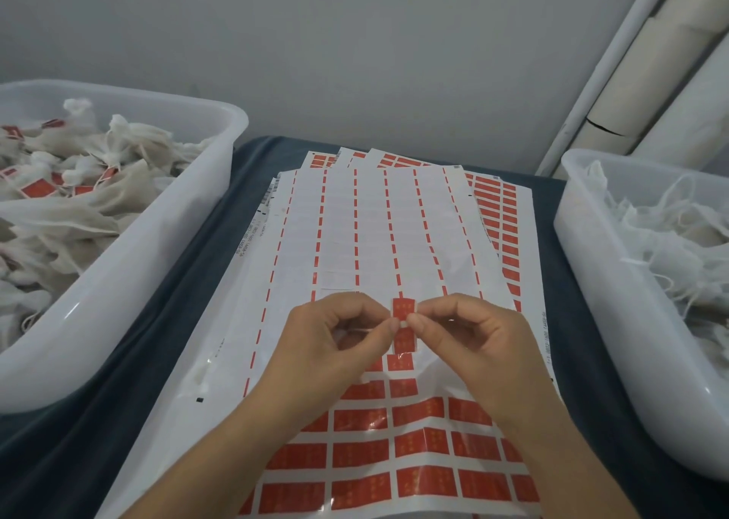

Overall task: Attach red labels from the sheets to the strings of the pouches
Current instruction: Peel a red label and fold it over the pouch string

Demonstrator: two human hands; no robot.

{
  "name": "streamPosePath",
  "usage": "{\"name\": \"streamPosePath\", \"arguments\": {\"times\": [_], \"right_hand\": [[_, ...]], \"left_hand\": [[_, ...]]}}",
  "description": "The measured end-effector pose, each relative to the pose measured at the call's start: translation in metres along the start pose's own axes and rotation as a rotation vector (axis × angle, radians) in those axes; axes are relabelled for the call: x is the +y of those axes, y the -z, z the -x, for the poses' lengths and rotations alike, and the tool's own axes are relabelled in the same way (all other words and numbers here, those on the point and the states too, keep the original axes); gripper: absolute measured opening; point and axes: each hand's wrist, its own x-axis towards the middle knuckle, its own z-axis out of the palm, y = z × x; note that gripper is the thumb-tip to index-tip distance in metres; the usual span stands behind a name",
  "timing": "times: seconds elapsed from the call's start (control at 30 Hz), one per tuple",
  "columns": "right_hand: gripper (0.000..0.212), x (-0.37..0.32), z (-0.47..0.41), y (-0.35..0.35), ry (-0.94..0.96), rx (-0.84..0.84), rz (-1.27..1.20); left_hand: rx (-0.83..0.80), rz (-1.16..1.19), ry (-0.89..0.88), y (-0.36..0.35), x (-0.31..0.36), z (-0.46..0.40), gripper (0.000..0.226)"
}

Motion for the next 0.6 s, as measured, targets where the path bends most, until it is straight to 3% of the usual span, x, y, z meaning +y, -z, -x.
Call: {"name": "streamPosePath", "arguments": {"times": [0.07, 0.2, 0.23, 0.43, 0.6], "right_hand": [[0.013, -0.002, -0.001, -0.001, -0.021, 0.031, -0.039], [0.055, -0.003, -0.007, 0.005, -0.149, 0.146, -0.148], [0.057, -0.003, -0.008, 0.008, -0.188, 0.168, -0.161], [0.032, -0.011, -0.002, 0.002, -0.203, -0.105, -0.206], [0.022, -0.005, -0.003, 0.003, -0.219, -0.061, -0.251]], "left_hand": [[0.010, 0.014, -0.004, 0.000, 0.000, 0.000, 0.017], [0.030, 0.162, 0.095, 0.004, -0.001, 0.000, 0.021], [0.033, 0.199, 0.119, 0.005, -0.001, 0.000, 0.024], [0.048, 0.282, 0.166, 0.004, 0.000, -0.002, 0.033], [0.022, 0.241, 0.150, 0.003, -0.001, -0.003, 0.028]]}}
